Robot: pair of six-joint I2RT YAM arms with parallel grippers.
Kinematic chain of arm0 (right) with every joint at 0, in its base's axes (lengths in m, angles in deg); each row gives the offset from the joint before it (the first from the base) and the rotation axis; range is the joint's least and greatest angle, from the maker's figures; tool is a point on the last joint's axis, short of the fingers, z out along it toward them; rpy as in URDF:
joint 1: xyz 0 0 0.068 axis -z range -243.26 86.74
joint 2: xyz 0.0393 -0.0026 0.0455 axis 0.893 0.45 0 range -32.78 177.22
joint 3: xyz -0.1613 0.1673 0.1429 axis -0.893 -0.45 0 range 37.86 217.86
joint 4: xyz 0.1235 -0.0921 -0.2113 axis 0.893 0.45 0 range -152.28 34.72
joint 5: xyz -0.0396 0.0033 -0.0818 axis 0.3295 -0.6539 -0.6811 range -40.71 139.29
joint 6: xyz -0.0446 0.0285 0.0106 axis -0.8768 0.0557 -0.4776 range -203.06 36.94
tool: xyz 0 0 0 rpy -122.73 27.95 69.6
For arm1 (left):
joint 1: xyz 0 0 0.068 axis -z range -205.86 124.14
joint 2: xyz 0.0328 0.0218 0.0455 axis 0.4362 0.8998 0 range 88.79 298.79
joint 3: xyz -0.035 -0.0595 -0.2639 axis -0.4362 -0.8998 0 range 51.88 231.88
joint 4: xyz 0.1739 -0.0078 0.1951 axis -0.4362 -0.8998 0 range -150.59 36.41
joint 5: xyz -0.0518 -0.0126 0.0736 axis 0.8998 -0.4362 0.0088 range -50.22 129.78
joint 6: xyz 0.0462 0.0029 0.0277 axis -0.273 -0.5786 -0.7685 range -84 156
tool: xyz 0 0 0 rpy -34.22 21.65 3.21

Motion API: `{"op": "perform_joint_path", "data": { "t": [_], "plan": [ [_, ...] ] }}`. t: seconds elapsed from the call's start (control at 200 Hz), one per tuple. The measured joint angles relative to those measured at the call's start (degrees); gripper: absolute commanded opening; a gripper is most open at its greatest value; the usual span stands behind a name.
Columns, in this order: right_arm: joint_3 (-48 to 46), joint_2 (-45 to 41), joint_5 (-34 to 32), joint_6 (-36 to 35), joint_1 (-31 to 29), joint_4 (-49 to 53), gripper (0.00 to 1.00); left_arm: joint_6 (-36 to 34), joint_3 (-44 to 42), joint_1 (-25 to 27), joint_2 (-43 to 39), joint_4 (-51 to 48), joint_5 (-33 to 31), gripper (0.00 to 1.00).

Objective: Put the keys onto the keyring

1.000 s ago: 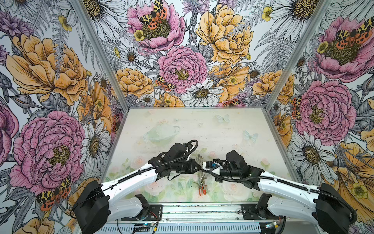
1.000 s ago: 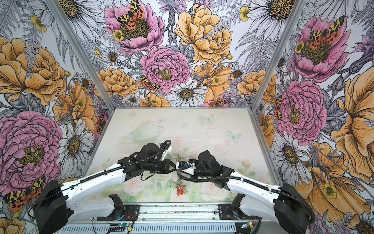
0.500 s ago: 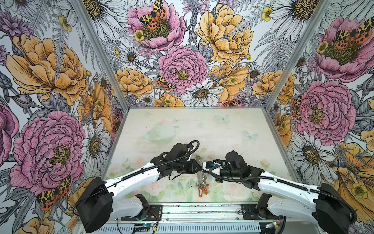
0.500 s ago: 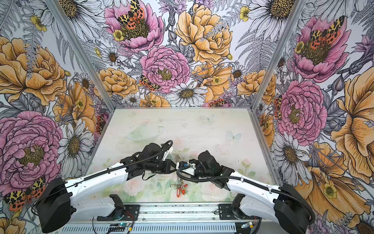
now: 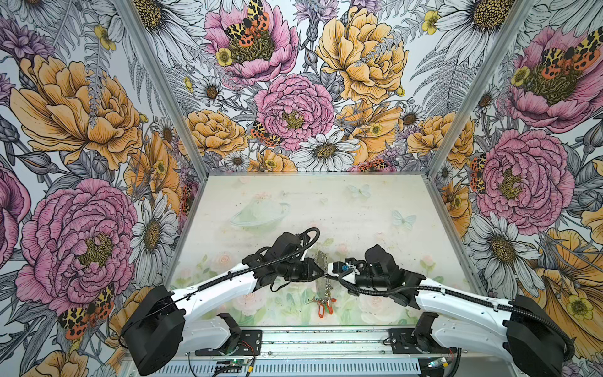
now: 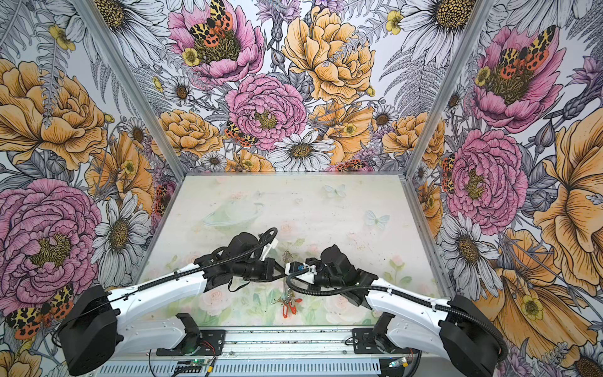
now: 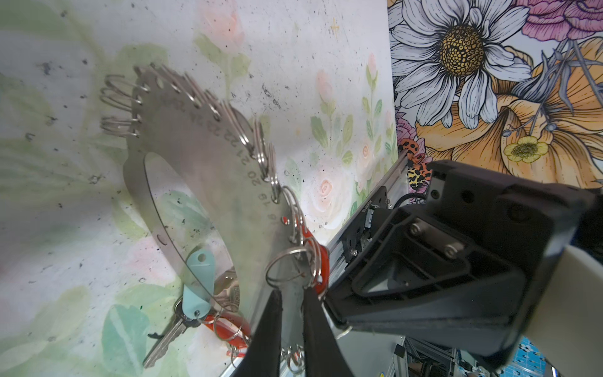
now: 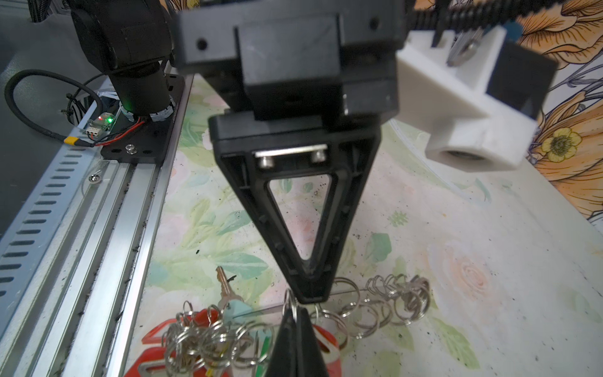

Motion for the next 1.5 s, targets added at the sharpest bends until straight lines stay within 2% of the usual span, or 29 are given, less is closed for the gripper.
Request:
{"op": "perform_joint_path", "data": {
  "t": [0.495,0.981,1.266,1.501],
  "plan": [
    [-2.4,-0.1,0.1,0.2,0.0,-4.6,0.00,3.2,-2.4,0.0,0.7,7.5,1.9,0.18],
    [-3.0,-0.2,-1.0,0.2,0.0,-5.7,0.00,3.8,-2.7,0.0,1.8,9.4,2.2,0.10],
    [-3.0,-0.2,-2.8,0.6,0.0,-5.8,0.00,3.6,-2.7,0.0,1.3,9.4,1.5,0.00],
    [-3.0,-0.2,-3.1,0.7,-0.2,-5.8,0.00,3.6,-2.7,0.0,-0.1,8.3,0.5,0.00]
  ]
}}
